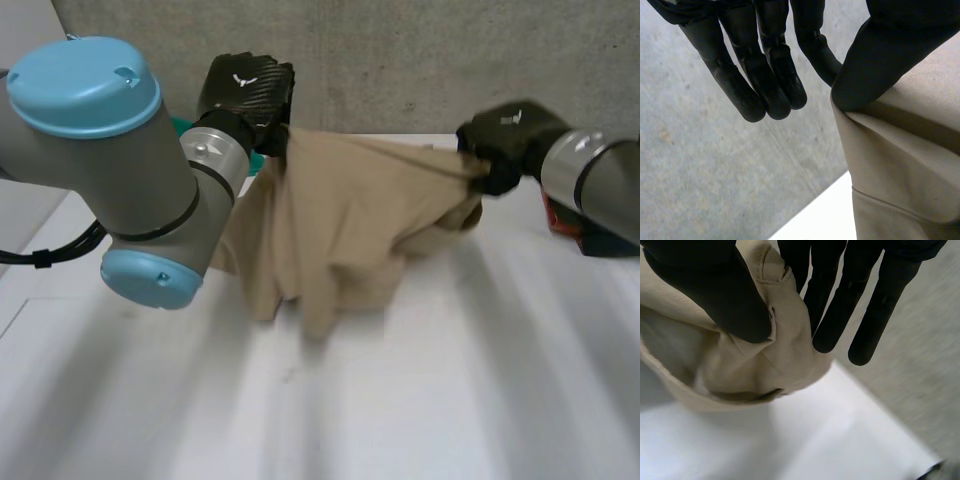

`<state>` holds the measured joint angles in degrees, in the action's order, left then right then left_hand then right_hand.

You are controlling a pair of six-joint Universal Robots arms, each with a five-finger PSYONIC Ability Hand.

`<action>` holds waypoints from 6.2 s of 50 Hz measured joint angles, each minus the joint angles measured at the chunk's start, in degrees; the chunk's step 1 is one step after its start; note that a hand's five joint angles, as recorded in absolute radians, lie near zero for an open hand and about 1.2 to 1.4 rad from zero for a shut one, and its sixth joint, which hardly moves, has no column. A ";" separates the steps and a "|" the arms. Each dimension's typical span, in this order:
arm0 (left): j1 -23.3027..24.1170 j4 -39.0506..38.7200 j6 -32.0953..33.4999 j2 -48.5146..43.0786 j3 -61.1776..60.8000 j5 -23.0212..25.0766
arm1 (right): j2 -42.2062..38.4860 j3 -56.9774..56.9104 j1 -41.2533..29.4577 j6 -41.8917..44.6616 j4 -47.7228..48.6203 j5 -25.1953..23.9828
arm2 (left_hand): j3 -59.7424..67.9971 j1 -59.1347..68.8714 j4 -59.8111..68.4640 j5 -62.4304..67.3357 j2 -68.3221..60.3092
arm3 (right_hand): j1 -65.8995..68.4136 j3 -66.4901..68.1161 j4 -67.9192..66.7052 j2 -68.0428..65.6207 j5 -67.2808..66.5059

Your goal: Fold the laundry.

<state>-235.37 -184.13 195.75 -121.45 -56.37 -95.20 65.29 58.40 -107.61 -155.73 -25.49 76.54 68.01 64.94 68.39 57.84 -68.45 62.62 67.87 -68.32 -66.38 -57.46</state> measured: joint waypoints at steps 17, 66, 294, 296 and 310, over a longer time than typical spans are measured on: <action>-4.74 10.62 1.68 -9.74 5.65 3.76 | -2.72 10.09 -11.48 -9.15 2.01 9.31 | -50.99 -48.68 -51.89 -51.47 51.32 | -41.63 -46.85 47.81 44.75 48.00; -4.94 5.27 0.02 0.58 -31.83 4.86 | 1.65 34.69 -1.20 6.14 36.42 -4.40 | -4.50 -0.49 -4.50 -4.61 4.37 | 1.64 -1.45 0.05 -0.52 2.02; -9.63 9.94 3.08 10.97 18.05 4.76 | -3.39 -15.02 -3.77 -1.46 39.75 8.41 | 0.05 1.42 0.03 -1.19 -0.08 | 0.11 0.28 0.00 -0.08 -0.11; -9.44 10.11 2.91 11.82 13.00 5.01 | -4.17 -14.12 -3.54 -1.95 37.57 7.52 | 0.05 1.42 0.03 -1.19 -0.08 | 0.11 0.28 -0.01 -0.08 -0.11; -6.87 8.62 2.59 9.33 -21.88 6.98 | -9.11 10.28 -0.52 -0.81 31.29 -1.85 | 0.22 1.42 0.06 -1.19 -0.19 | 0.11 0.28 -0.03 -0.08 -0.11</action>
<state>-242.24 -175.51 198.35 -112.12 -78.24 -88.22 56.18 68.68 -108.13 -156.54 5.80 74.70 68.24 66.36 68.45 56.65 -68.64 62.73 68.14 -68.35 -66.46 -57.57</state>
